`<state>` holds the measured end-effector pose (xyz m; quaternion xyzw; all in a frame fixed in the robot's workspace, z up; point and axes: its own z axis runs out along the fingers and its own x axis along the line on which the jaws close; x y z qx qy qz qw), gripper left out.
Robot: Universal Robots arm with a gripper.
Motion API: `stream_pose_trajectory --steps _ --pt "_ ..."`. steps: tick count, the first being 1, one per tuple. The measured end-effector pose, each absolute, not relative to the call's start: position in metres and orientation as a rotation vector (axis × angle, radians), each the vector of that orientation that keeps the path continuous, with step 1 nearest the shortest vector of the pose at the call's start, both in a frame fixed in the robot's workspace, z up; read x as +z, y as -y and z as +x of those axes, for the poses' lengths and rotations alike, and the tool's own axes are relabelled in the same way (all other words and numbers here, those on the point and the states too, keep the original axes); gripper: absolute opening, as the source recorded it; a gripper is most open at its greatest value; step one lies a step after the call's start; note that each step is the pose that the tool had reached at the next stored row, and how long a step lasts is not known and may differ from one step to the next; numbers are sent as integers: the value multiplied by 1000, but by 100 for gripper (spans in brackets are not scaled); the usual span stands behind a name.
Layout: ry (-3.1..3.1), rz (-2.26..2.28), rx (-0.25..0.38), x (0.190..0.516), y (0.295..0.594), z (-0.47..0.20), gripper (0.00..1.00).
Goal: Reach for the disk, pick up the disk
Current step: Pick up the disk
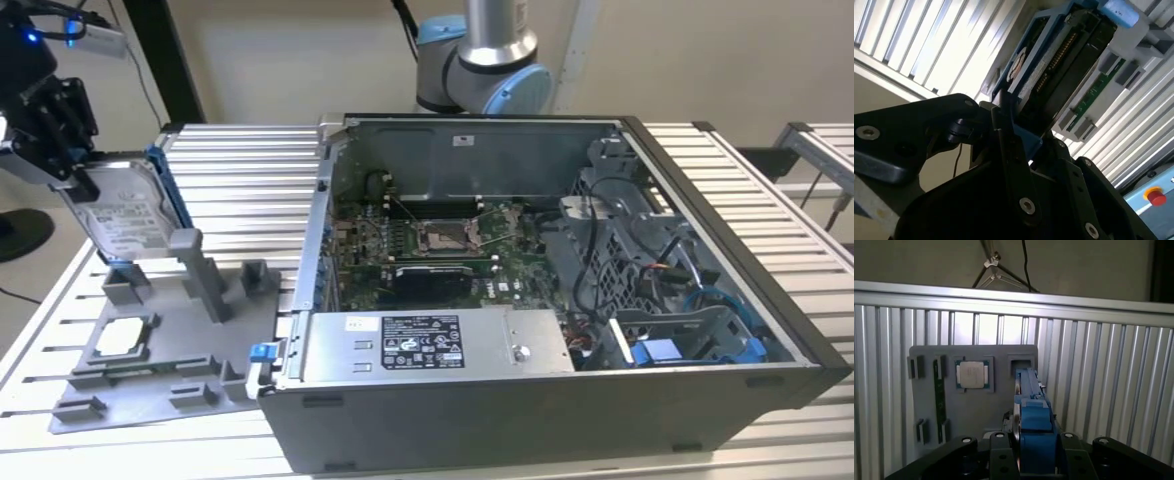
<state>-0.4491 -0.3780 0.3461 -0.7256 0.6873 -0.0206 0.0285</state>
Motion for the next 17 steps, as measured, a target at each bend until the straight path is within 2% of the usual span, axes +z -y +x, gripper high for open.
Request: stream_pose_trajectory --steps 8,17 --pt "-2121 -2238 -64 381 378 -449 0" --pt "-2121 -2238 -64 396 378 -449 0"
